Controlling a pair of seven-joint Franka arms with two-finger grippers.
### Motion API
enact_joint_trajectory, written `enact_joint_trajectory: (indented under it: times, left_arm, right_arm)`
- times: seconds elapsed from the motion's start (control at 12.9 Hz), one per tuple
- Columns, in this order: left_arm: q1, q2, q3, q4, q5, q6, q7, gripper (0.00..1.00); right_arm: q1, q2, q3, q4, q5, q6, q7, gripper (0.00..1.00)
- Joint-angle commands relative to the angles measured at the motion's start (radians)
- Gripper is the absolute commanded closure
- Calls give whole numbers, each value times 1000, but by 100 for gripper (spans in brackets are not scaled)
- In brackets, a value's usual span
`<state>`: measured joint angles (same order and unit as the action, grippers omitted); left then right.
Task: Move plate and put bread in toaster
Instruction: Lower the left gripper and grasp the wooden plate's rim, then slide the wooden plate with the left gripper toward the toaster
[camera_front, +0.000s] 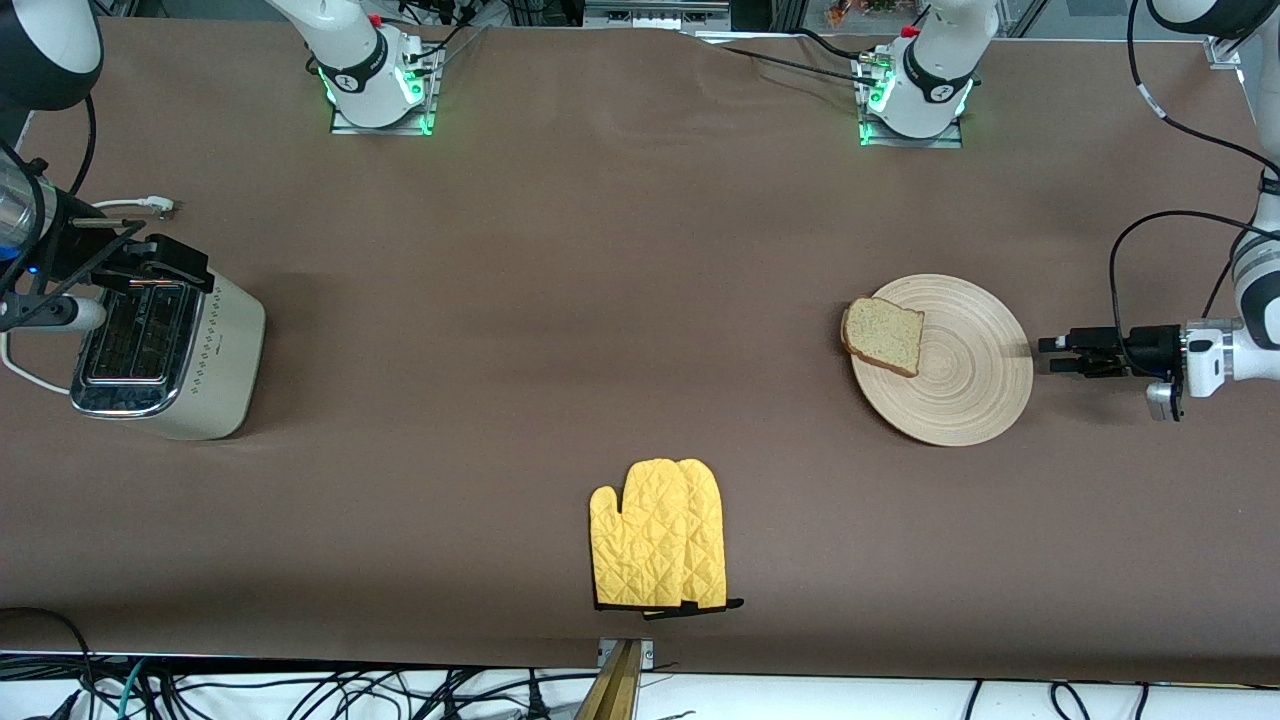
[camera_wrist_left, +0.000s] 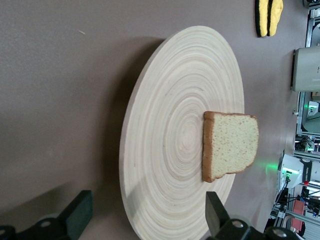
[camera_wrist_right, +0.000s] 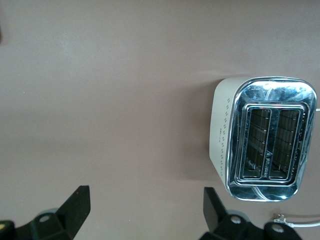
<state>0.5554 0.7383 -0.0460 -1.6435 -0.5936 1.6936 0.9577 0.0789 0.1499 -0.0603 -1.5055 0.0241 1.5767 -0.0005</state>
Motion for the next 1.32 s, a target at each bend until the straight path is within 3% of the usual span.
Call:
enact_joint_trajectory:
  times: [0.0,0.16,0.23,0.54,0.62,0.85,1.09,1.24]
  left_arm:
    - [3,29,-6,16,-34,3,35,50]
    - [-18,52,-9,13,-40,3,33,62]
    - [-29,58,-9,13,-35,1,35,79]
    - [-34,66,-15,11,-26,-23,33,89]
    - [-40,66,-32,14,-26,-46,27,96]
    - [-63,59,-90,19,-41,-68,-6,98]
    - [-81,64,-225,21,-116,-59,-167,97]
    - [-205,62,-239,21,-207,-19,-212,94]
  right_arm:
    - [-11,8,10,16,-7,-3,-1,0]
    - [-11,10,10,16,-7,-3,-1,0]
    - [-11,10,10,16,-7,-3,-1,0]
    - [-11,10,10,16,-6,-3,-1,0]
    - [-11,10,10,16,-7,-3,-1,0]
    - [-13,10,8,16,-6,-3,2,0]
    - [-13,10,10,16,-6,-3,-1,0]
    - [-13,10,10,16,-6,-3,-1,0]
